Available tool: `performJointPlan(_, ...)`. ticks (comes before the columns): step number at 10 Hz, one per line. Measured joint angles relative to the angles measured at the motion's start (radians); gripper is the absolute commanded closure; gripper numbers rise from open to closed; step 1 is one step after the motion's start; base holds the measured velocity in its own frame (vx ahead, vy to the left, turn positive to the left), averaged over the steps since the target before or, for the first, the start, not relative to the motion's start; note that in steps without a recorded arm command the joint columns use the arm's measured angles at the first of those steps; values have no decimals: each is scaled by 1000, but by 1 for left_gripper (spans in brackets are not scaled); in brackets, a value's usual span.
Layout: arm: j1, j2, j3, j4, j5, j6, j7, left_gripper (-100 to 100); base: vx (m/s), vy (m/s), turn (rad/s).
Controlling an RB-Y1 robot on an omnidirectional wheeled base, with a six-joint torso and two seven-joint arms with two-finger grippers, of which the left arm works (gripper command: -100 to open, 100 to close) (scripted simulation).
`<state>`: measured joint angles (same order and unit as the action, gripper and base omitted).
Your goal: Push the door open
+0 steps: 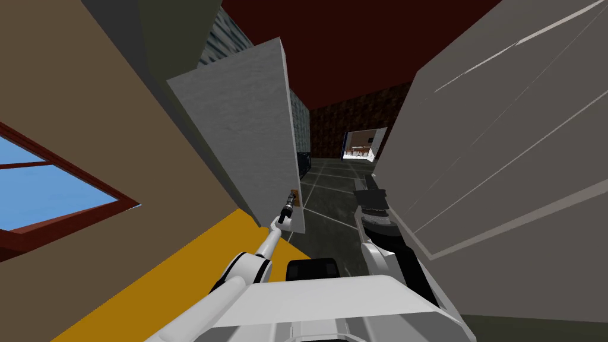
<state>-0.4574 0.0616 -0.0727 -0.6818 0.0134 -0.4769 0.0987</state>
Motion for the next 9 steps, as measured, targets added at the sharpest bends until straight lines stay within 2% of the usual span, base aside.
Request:
performJointPlan(1, 0, 0, 0, 0, 0, 0, 0, 100, -11, 0, 6)
performJointPlan(6, 2, 0, 0, 2, 0, 1, 0, 100, -17, 3, -1)
performJointPlan(9, 5, 2, 11, 17, 3, 0, -5, 100, 117, -74, 45)
